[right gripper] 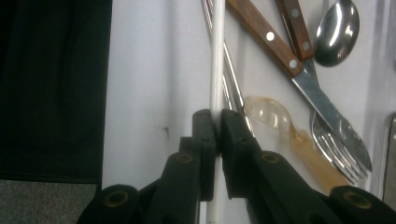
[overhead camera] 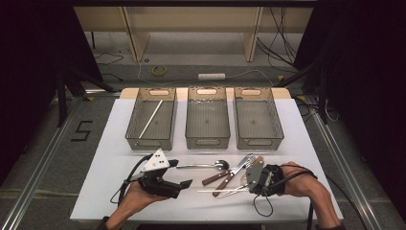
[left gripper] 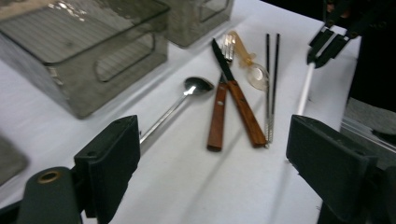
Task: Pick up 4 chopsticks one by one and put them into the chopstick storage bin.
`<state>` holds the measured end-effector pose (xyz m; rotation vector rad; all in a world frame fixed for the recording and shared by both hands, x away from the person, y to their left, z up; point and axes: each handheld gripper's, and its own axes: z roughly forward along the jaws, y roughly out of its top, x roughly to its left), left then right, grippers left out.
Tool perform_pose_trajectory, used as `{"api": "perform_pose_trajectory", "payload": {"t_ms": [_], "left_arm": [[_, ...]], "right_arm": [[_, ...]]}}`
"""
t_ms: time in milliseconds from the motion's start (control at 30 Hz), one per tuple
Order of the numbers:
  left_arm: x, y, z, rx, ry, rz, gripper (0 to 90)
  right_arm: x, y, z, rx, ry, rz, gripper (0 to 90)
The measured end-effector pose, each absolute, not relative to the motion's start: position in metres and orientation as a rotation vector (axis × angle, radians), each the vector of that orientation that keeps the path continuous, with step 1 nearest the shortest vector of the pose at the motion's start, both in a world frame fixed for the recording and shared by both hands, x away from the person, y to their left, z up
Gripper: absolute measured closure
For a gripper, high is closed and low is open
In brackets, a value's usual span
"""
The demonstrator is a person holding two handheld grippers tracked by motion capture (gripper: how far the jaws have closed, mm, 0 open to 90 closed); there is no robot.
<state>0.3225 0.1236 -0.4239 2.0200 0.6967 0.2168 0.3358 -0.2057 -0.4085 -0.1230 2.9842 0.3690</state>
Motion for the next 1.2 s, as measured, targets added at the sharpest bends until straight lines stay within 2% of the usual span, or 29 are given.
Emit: {"api": "perform_pose_trajectory", "payload": {"t_ms": [100,667,900,1200], "left_arm": [[0.322,0.116,-0.424,2.038,0.679,0.168,17.5],[0.321,0.086,-0.431,2.206,0.562,0.161,22.0],[0.32,0.082,-0.434,2.281,0.523,0.137,33.1],[0.312,0.074,-0.436,2.396,0.415,0.202,50.1]], "right_arm": [[0.336,-0.2,-0.408,-0.145,2.978,0.372,85.4],[0.337,-0.17,-0.401,-0.234,2.955,0.374,85.4],[0.335,-0.163,-0.4,-0.257,2.942,0.362,85.4],[0.335,-0.157,-0.4,-0.28,2.935,0.338,85.4]]}}
